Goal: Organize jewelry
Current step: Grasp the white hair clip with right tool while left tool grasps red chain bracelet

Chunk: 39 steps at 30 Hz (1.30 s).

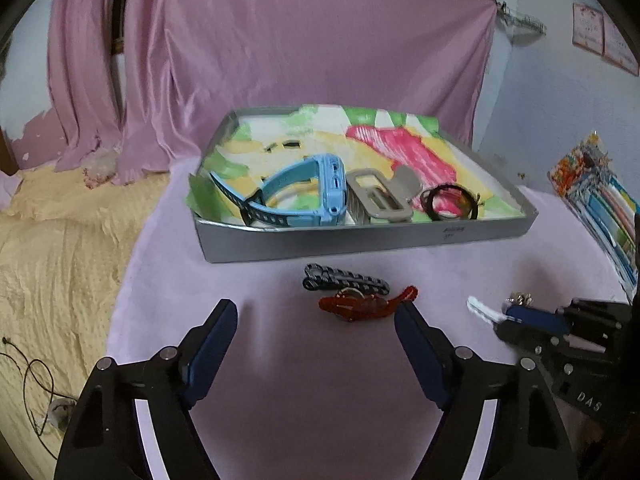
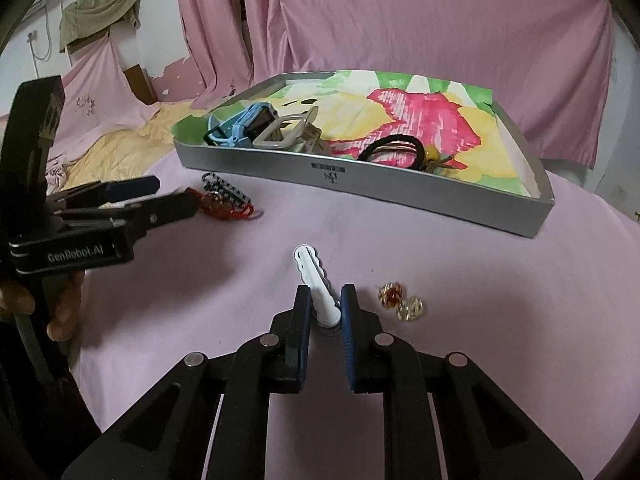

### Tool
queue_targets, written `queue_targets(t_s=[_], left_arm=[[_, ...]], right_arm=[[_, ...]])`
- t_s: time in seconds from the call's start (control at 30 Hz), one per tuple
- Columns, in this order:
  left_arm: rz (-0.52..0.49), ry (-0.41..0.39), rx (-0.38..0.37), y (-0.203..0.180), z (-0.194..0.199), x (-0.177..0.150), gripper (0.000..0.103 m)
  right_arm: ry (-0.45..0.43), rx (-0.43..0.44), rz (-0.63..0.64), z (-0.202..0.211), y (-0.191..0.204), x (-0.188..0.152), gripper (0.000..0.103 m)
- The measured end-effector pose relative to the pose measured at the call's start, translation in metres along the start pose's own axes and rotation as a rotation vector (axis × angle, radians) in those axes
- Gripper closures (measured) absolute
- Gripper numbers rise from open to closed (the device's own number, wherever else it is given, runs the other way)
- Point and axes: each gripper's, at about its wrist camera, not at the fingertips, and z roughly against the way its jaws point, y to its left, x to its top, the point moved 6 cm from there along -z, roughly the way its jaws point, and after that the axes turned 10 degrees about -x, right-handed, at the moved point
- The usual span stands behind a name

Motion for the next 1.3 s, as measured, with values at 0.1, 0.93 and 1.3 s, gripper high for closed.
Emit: queue_targets(t_s=[0.1,0.93,1.3], left_arm=[[0.001,0.028,-0.026,0.0,-0.006,0.001,0.033],[-0.002,0.038,-0.076,-0.003,-0.008,0.004,0.1],[0.004,0.0,-0.096,-0.009,0.005,-0.003,0.1]], right_arm=[[0.0,0.004,-0.006,-0.004,-0.001,0.004,0.09],[0.0,0.035,-0.051,-0.011,-0.004,0.008,0.09],[-0.029,0.053,-0.087,-0.005,-0.007,0.004,0.09]])
